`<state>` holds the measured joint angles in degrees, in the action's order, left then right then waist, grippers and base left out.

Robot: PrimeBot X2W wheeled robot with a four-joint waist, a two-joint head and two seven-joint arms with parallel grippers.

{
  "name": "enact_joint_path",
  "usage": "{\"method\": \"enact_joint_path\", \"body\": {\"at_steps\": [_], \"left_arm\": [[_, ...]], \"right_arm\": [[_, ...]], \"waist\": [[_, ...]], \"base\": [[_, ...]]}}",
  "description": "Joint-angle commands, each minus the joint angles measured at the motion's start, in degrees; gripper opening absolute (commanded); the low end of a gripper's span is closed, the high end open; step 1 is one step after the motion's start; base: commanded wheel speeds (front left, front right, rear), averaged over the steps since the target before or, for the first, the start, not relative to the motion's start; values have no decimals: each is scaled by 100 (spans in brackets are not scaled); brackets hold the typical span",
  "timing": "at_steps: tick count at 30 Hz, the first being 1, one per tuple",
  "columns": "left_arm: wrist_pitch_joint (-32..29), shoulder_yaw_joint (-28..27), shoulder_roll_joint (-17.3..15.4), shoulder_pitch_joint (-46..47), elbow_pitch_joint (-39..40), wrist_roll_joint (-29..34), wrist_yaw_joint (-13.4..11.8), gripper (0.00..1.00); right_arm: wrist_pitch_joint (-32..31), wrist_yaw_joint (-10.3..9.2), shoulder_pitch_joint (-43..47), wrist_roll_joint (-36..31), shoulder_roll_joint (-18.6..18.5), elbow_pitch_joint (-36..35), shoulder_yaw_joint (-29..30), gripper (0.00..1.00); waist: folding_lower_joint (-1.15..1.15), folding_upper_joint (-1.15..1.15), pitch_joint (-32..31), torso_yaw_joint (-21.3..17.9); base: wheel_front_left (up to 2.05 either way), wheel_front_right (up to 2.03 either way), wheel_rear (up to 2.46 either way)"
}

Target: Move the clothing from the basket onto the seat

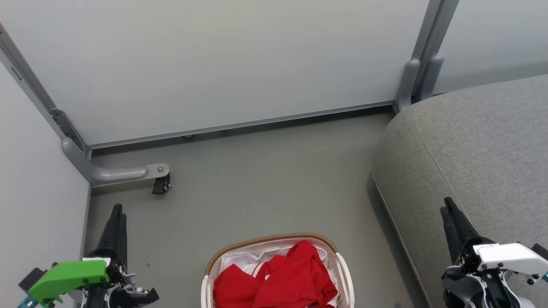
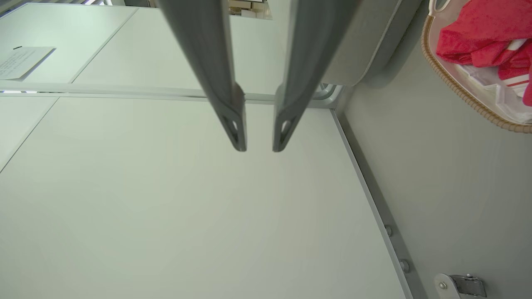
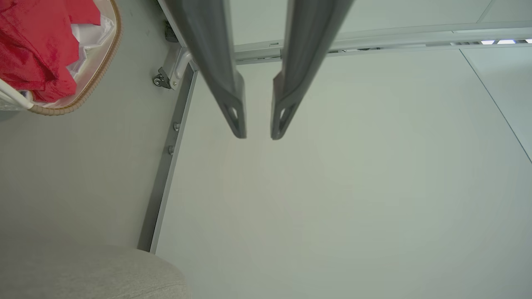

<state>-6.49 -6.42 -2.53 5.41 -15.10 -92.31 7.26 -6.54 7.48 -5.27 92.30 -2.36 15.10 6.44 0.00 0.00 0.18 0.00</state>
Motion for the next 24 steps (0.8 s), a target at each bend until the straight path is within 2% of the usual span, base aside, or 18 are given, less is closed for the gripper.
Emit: {"method": "enact_joint_path", "body": {"at_steps": [1,15,24], "left_arm": [[5,10,3,-21,-20,2,-1,100],[372,470,5,-92,-46,213,2,100],[598,511,-2,-81,58,771,5,100]], "right_arm": [[6,0,18,-2,8,23,-6,100],[372,-1,118,-340,14,139,-56,100],[601,0,109,-1257,2,-1,120,100]], "waist": [[0,0,0,0],[0,0,13,3],[0,0,30,10]], "base": [[0,0,0],[0,0,0],[0,0,0]]}}
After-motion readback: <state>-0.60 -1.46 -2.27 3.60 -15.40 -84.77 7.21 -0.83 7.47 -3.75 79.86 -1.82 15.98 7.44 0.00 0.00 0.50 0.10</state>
